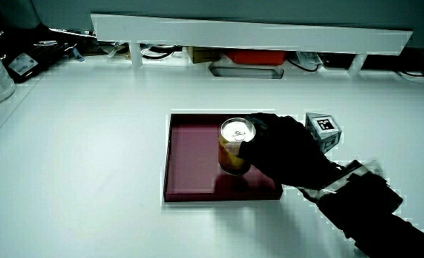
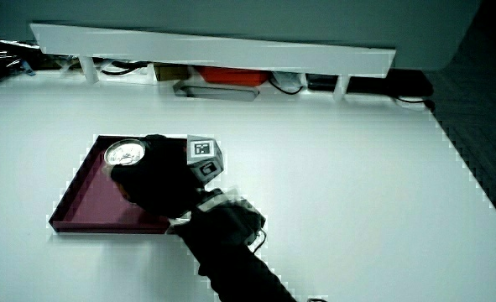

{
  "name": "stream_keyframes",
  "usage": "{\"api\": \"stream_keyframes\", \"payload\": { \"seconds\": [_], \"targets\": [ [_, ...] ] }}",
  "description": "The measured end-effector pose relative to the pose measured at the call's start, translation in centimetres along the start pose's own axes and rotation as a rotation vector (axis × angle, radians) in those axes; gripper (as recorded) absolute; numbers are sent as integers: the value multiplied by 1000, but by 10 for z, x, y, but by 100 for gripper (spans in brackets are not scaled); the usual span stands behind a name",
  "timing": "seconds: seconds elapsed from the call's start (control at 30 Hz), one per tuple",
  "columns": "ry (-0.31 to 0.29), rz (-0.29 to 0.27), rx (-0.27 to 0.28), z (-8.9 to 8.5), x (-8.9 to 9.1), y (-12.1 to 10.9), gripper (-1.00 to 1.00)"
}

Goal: Place red bull into plate

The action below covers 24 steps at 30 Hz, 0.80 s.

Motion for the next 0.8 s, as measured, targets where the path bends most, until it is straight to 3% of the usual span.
{"api": "stream_keyframes", "payload": {
  "seconds": [0.23, 0.27, 0.33, 0.43, 0.47, 0.6, 0.63, 0.8],
  "targets": [
    [-116, -32, -121, 19, -30, -14, -100],
    [-106, -43, -138, 21, -33, -17, -100],
    [-147, -61, -148, 27, -39, -22, -100],
    [-165, -50, -157, 33, -48, -28, -100],
    [-205, -52, -157, 36, -50, -30, -100],
    [-231, -36, -158, 42, -55, -35, -100],
    [-263, -35, -158, 44, -55, -36, -100],
    [-280, -59, -156, 47, -55, -38, -100]
  ]
}}
